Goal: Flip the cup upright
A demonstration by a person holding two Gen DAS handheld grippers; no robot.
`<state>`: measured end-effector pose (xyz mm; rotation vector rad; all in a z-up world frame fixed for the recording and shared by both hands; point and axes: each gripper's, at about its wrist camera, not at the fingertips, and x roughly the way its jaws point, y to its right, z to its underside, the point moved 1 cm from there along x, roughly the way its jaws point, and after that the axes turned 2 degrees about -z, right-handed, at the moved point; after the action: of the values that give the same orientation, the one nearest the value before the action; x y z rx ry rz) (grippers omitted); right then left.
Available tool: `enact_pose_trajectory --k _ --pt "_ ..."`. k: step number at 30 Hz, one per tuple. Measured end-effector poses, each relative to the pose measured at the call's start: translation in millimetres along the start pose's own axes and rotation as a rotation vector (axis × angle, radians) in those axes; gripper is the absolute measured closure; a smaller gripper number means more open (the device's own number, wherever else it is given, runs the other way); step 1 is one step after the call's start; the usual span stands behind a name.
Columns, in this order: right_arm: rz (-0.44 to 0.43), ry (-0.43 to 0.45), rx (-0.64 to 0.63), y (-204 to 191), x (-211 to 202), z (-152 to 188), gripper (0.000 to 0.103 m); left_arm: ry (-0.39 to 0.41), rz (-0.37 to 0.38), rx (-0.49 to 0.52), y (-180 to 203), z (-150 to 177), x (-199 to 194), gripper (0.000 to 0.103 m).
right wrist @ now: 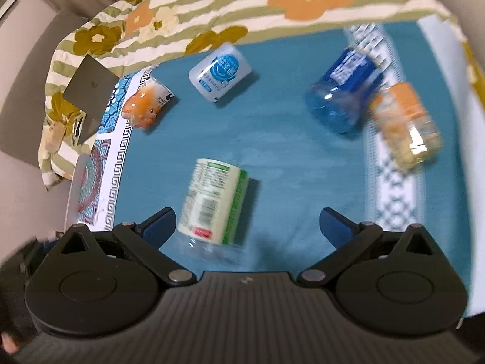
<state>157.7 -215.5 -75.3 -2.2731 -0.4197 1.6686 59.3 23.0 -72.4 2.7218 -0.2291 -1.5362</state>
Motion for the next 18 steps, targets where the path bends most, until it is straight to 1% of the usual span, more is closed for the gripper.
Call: enact_pose_trajectory --k 4,7,13,16,18 --pt "-0.019 -0.053 0.073 -6 35 -13 0.0 -0.004 0.032 0.008 -16 9 6 0.0" --pt "-0.02 -0.074 0.116 -9 56 -18 0.0 -0.023 0.033 -0.007 -29 14 13 0.0" --pt "-0.031 -0.077 0.194 -6 78 -20 0.002 -0.045 0.045 -0.044 -51 17 20 0.0" --pt "-0.055 -0.086 0.249 0 84 -21 0.01 -0.054 0.054 -0.055 -59 16 25 0.0" --pt "-0.072 -0.096 0.283 4 89 -19 0.012 -0.055 0.061 -0.057 -61 15 26 0.0"
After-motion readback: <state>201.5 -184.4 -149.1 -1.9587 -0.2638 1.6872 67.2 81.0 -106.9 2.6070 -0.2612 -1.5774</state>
